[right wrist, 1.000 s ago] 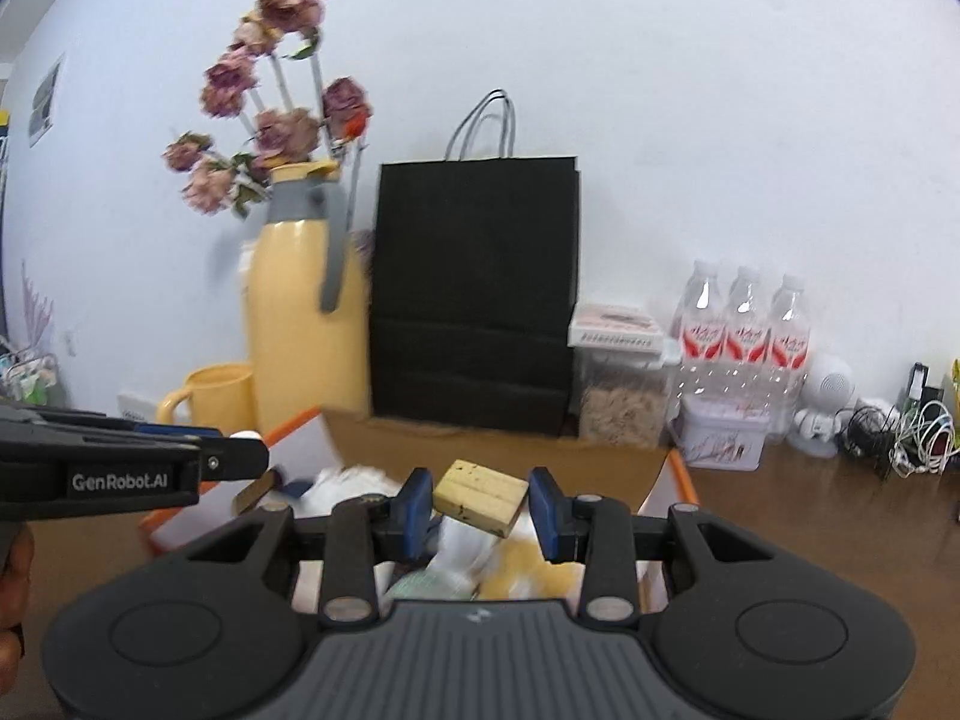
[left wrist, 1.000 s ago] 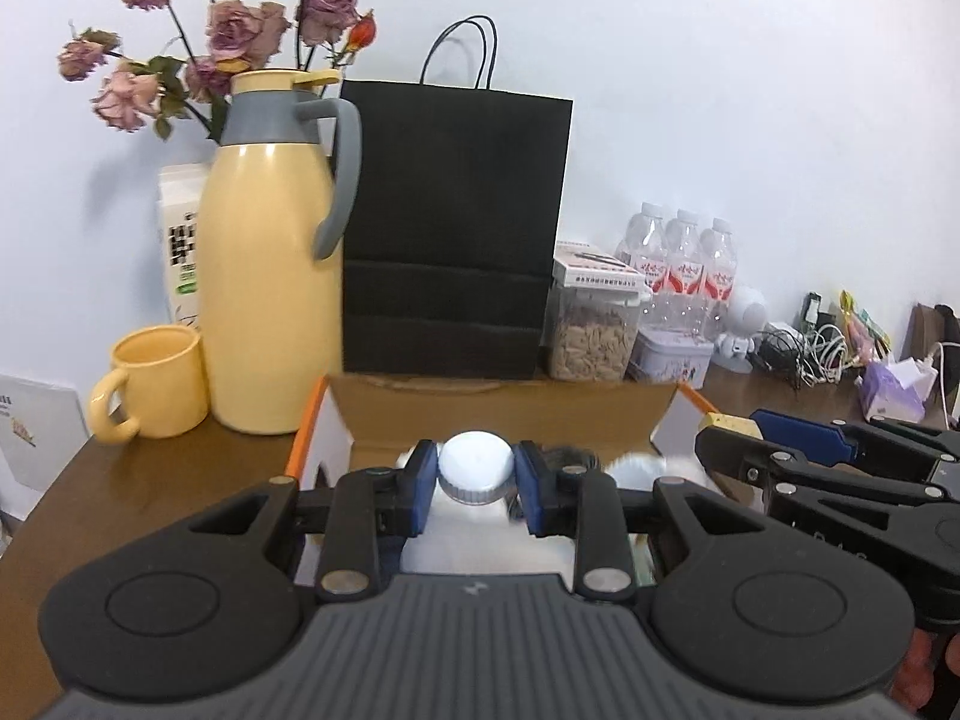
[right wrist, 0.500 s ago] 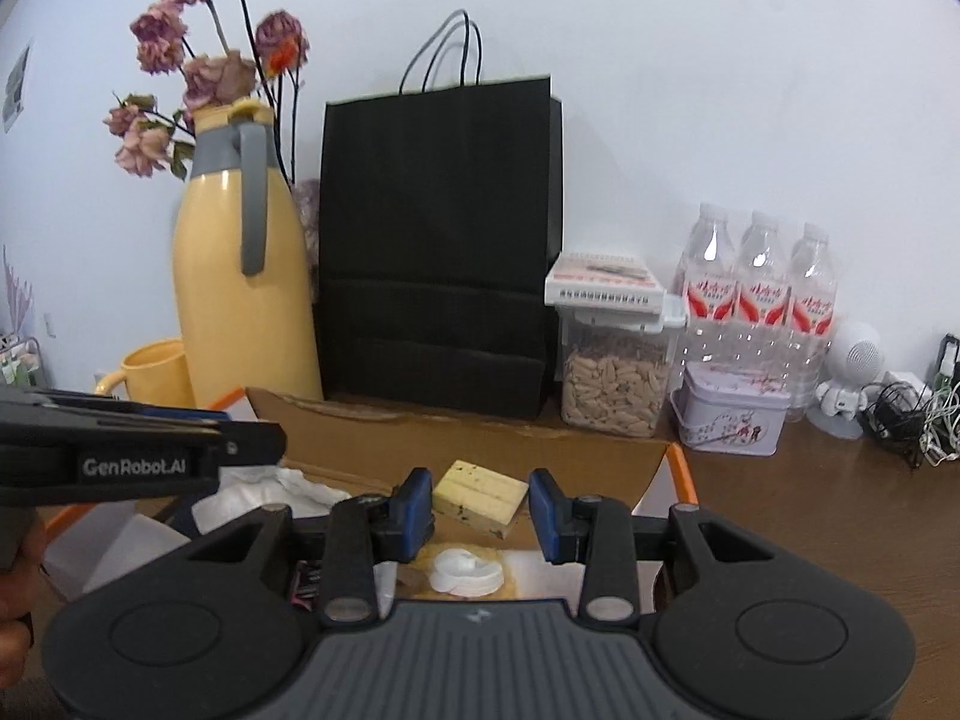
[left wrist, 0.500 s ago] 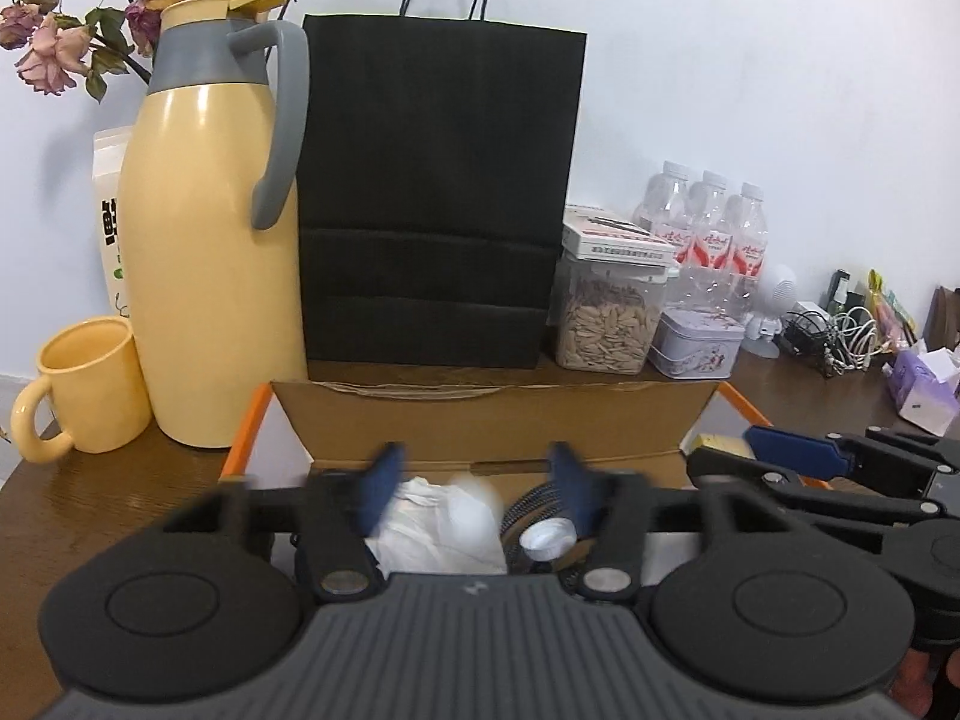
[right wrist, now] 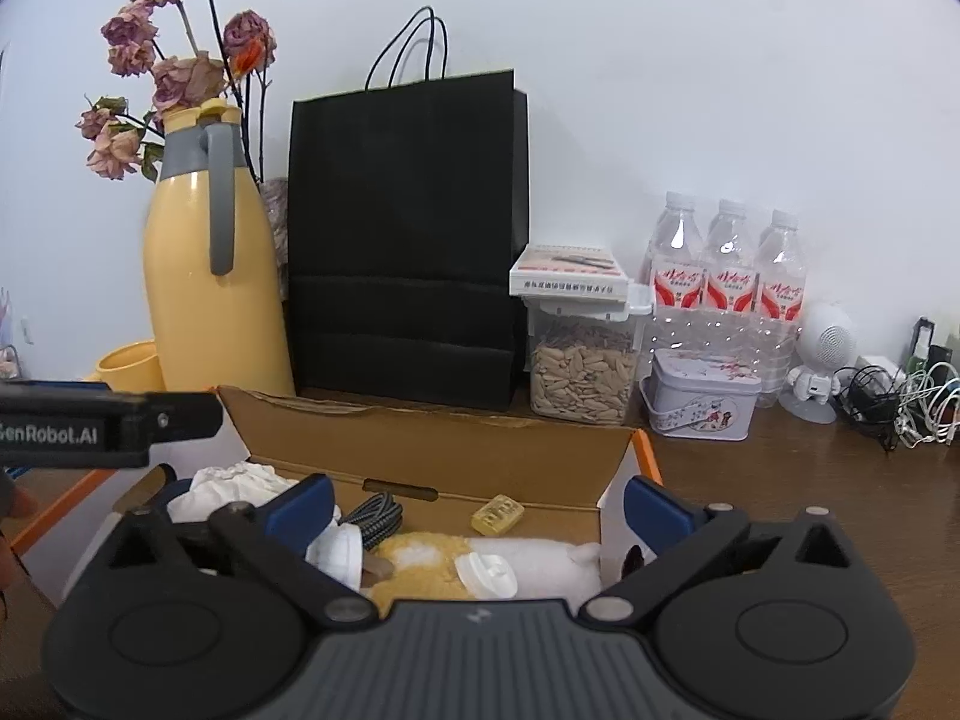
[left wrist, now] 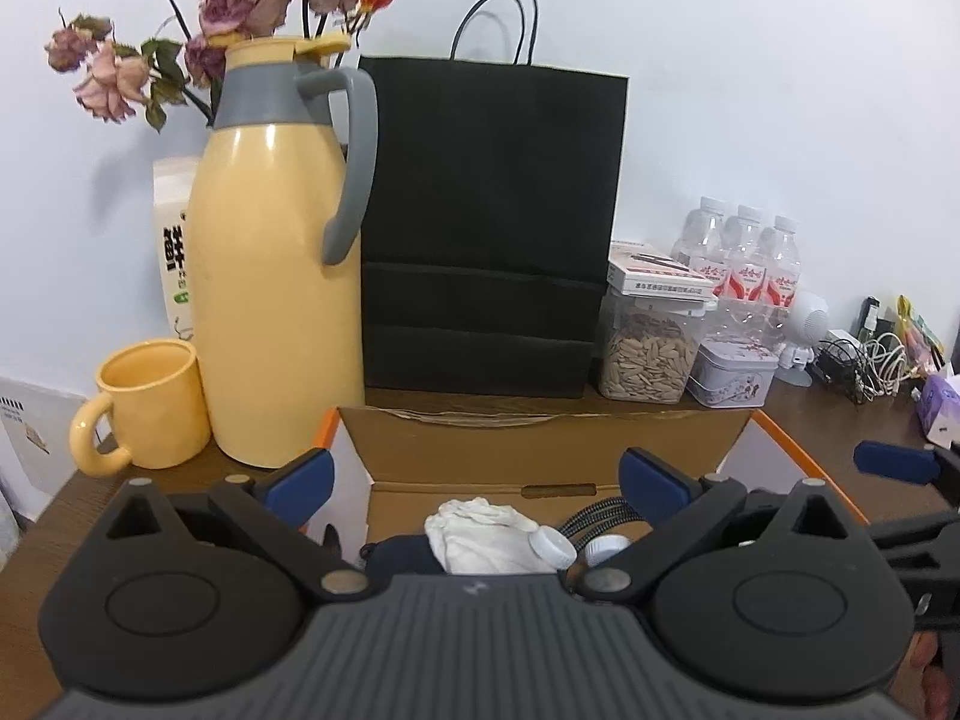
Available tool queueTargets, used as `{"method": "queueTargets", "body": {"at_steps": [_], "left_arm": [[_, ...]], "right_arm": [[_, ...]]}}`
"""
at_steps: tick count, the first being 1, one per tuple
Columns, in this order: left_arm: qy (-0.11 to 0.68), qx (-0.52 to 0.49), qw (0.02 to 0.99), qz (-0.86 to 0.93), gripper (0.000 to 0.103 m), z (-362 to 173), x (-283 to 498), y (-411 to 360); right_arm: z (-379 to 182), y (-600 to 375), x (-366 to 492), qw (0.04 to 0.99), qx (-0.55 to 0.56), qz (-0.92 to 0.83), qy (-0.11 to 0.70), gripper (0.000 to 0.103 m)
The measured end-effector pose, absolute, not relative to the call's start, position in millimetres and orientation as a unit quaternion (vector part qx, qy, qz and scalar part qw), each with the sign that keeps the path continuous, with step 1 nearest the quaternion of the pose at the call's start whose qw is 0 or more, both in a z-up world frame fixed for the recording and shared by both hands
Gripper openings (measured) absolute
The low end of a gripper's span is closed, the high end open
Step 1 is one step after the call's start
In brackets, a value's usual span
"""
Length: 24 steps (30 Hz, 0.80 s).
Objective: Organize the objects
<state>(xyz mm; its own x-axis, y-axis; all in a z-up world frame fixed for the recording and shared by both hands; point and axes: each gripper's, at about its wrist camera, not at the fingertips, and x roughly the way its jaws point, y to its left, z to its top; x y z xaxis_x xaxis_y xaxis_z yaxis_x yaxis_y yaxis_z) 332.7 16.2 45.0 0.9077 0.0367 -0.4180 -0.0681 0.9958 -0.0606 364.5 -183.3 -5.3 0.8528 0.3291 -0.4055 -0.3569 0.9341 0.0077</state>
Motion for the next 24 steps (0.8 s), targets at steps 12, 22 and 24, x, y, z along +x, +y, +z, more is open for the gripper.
{"method": "queueTargets", "body": {"at_steps": [12,22,24], "left_arm": [[0.239,-0.018,0.970,0.024,0.103,58,251,15],[0.280,-0.014,0.960,0.026,0.103,40,179,14],[0.288,-0.016,0.957,0.022,0.103,34,168,13]], "right_arm": [[19,-195,287,0.962,-0.032,0.184,0.199,0.103],[8,-201,208,0.955,-0.034,0.192,0.223,0.103],[3,-201,198,0.953,-0.034,0.191,0.231,0.103]]}}
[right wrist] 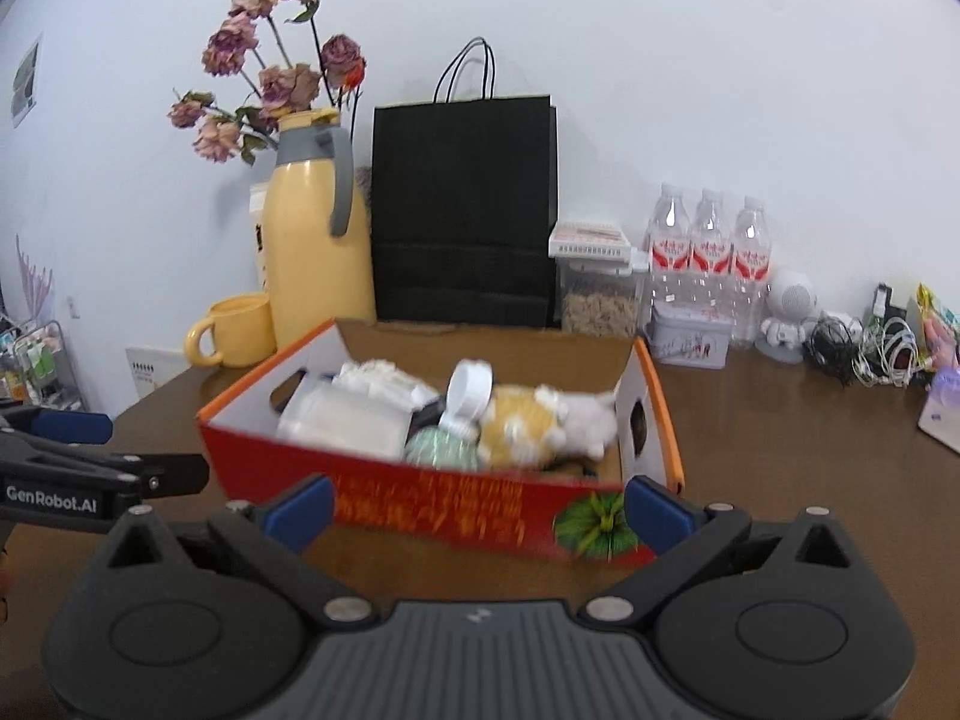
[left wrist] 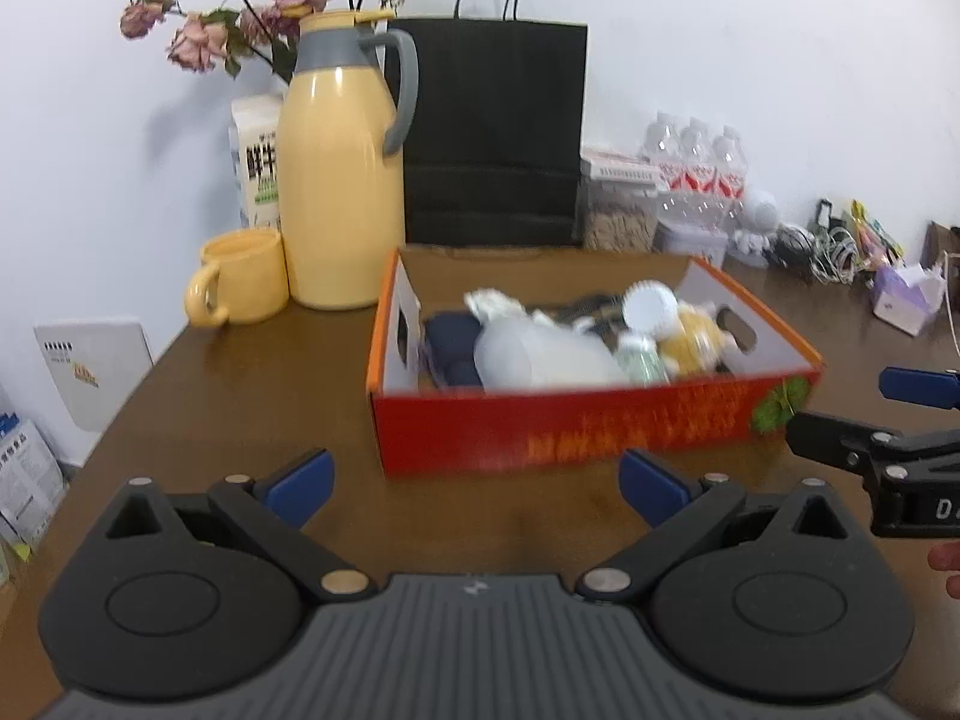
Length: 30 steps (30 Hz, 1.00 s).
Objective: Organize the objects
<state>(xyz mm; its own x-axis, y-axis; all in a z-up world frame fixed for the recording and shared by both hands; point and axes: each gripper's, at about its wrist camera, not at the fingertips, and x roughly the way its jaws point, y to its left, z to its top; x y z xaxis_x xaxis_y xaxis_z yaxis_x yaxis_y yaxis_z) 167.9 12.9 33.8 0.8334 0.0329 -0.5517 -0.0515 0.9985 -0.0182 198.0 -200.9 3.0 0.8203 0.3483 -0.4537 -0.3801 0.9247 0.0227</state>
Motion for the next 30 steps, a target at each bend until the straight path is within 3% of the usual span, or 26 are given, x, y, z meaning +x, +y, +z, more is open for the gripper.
{"method": "queueTargets", "body": {"at_steps": [11,30], "left_arm": [[0.315,-0.030,0.948,0.019,0.103,14,135,9],[0.314,-0.035,0.948,0.025,0.103,14,131,12]], "right_arm": [[-20,-205,170,0.944,-0.028,0.182,0.272,0.103],[-23,-212,166,0.945,-0.023,0.174,0.276,0.103]]}}
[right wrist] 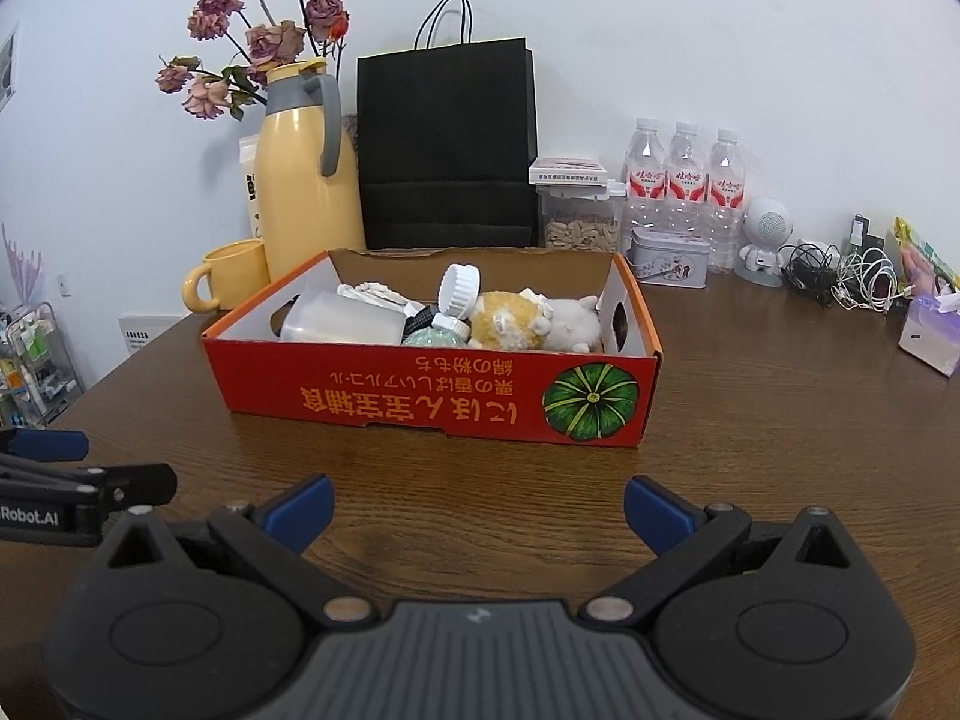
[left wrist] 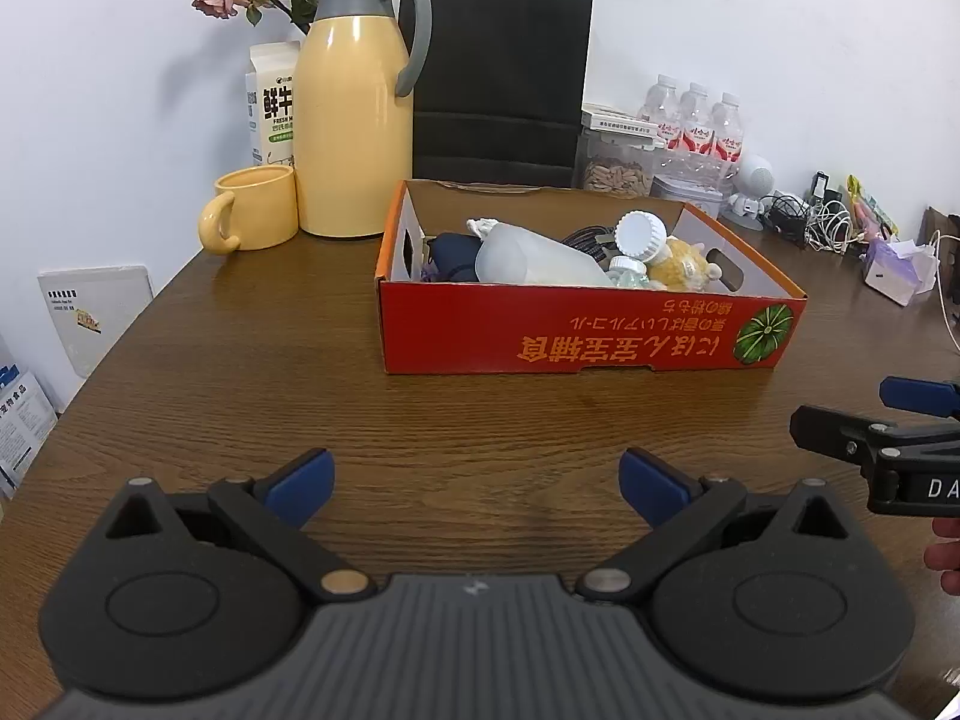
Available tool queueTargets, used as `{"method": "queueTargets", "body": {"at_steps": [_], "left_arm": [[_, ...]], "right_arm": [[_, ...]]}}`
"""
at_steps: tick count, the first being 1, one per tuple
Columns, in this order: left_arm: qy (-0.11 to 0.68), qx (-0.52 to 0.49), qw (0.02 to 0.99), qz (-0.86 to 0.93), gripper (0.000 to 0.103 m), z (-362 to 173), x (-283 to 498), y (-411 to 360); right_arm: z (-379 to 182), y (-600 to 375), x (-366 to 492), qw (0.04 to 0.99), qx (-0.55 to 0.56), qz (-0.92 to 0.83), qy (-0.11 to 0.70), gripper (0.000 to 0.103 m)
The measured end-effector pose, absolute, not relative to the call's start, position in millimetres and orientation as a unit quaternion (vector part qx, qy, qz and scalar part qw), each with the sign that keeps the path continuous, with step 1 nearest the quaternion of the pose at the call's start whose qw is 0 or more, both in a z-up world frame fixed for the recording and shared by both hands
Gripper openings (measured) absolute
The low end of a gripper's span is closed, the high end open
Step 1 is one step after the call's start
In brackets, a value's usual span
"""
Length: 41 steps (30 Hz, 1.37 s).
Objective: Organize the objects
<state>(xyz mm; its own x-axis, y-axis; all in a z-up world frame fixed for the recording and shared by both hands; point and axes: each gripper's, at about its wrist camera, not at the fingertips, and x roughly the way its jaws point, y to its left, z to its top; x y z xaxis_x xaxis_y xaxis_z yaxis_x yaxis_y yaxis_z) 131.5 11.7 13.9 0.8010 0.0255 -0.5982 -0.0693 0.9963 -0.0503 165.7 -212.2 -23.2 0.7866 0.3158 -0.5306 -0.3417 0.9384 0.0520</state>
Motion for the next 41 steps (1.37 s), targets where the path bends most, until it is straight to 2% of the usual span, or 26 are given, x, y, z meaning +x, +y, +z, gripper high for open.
{"method": "queueTargets", "body": {"at_steps": [41], "left_arm": [[0.311,-0.036,0.950,0.026,0.103,15.1,129.5,10.8]], "right_arm": [[-23.5,-208.5,166.0,0.944,-0.027,0.175,0.278,0.103]]}}
